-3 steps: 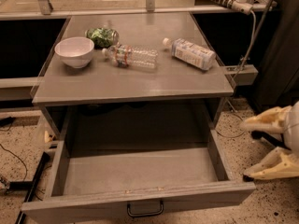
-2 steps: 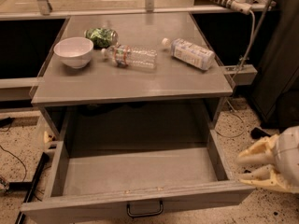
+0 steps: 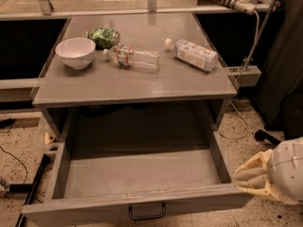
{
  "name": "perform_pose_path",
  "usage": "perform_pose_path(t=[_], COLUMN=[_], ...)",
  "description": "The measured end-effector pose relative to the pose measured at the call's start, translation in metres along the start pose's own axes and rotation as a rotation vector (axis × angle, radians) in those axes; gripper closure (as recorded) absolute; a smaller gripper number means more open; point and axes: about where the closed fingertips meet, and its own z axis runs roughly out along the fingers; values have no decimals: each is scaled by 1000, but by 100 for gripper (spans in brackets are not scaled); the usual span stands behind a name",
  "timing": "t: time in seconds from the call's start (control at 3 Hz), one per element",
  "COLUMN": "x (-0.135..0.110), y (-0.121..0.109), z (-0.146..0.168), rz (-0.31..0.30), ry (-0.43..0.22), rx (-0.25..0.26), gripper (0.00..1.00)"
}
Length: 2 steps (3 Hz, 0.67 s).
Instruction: Close top drawer
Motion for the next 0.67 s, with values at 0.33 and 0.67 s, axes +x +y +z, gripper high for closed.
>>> perform_pose_path(t=[0.33, 0.67], x=[13, 25], y=[25, 48], z=[52, 104], rz=[69, 129], ry=[-35, -60], rx=[-44, -85], gripper=[100, 100])
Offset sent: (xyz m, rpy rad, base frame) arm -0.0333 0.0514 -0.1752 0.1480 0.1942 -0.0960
